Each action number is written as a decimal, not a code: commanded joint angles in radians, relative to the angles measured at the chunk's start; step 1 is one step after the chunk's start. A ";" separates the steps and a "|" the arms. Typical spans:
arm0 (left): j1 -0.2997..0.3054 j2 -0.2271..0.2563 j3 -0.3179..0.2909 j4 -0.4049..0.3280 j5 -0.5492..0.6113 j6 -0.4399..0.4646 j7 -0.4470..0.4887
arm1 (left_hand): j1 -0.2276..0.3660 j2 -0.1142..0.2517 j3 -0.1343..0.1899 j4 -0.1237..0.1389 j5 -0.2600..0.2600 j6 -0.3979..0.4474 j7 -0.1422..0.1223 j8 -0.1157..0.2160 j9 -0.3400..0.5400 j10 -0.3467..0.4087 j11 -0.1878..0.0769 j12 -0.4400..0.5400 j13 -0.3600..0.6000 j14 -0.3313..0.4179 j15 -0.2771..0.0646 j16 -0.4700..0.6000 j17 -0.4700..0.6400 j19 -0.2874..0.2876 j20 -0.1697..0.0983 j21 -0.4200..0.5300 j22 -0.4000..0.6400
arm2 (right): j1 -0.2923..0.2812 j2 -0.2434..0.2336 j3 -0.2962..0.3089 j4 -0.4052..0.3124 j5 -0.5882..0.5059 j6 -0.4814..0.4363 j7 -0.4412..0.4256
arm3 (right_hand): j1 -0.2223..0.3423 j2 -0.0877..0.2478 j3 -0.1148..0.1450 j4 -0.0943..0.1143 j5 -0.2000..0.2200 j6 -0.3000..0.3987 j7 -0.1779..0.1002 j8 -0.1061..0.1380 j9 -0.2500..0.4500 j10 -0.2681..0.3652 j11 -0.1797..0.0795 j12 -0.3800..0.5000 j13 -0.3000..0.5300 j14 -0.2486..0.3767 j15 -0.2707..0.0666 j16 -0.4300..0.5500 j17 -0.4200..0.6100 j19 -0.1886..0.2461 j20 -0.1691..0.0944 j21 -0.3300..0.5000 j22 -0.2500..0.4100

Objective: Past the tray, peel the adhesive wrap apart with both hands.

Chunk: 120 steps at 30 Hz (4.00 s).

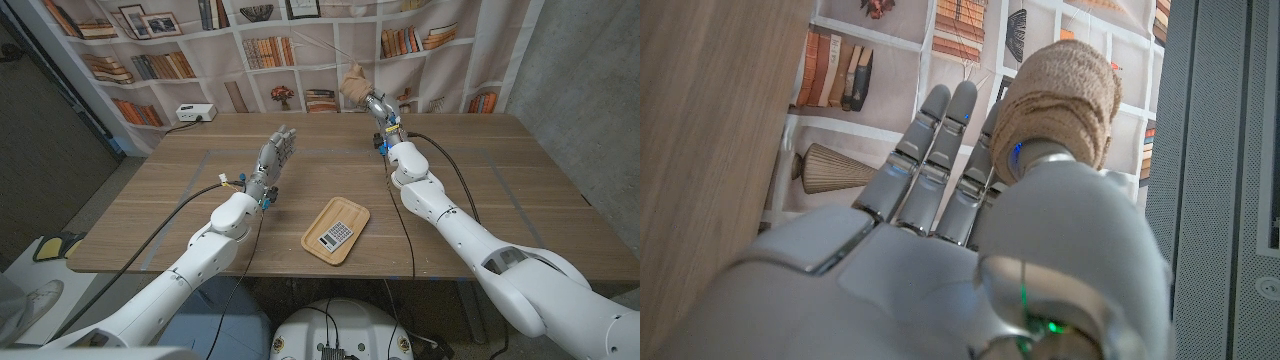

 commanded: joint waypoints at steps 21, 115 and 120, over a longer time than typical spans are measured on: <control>0.024 0.013 -0.001 -0.037 0.003 0.007 0.009 | -0.001 0.001 0.004 -0.001 0.005 0.010 -0.003 -0.003 0.002 0.008 0.002 0.000 0.005 0.004 0.004 -0.001 0.002 0.001 0.004 0.003 0.002 | -0.020 0.011 0.020 0.022 0.095 0.076 0.135 | -0.247 -0.094 -0.116 0.090 0.007 -0.030 0.031 -0.040 -0.014 -0.032 0.031 -0.056 -0.040 -0.038 -0.120 -0.083 -0.025 -0.018 -0.015 0.008 -0.015; 0.028 0.007 0.001 -0.012 -0.016 -0.012 -0.019 | -0.001 -0.001 0.004 -0.001 0.004 0.009 -0.003 -0.003 0.002 0.008 0.001 0.000 0.005 0.002 0.005 -0.001 0.002 -0.001 0.006 0.002 0.002 | 0.030 -0.186 -0.117 -0.104 -0.243 -0.106 0.093 | -0.384 -0.165 -0.264 0.050 0.056 -0.759 0.202 -0.086 -0.022 -0.840 0.263 -0.259 -0.100 -0.800 0.146 -0.234 -0.134 -0.409 0.165 -0.182 -0.038; 0.024 0.003 0.003 -0.008 -0.015 -0.012 -0.019 | -0.002 -0.001 0.004 -0.001 0.004 0.010 -0.003 -0.003 0.002 0.008 0.002 -0.001 0.005 0.002 0.006 -0.001 0.002 -0.001 0.007 0.002 0.002 | 0.041 -0.205 -0.127 -0.117 -0.250 -0.131 0.122 | -0.395 -0.167 -0.272 0.051 0.059 -0.825 0.214 -0.086 -0.022 -0.907 0.287 -0.258 -0.102 -0.866 0.172 -0.234 -0.149 -0.460 0.177 -0.182 -0.039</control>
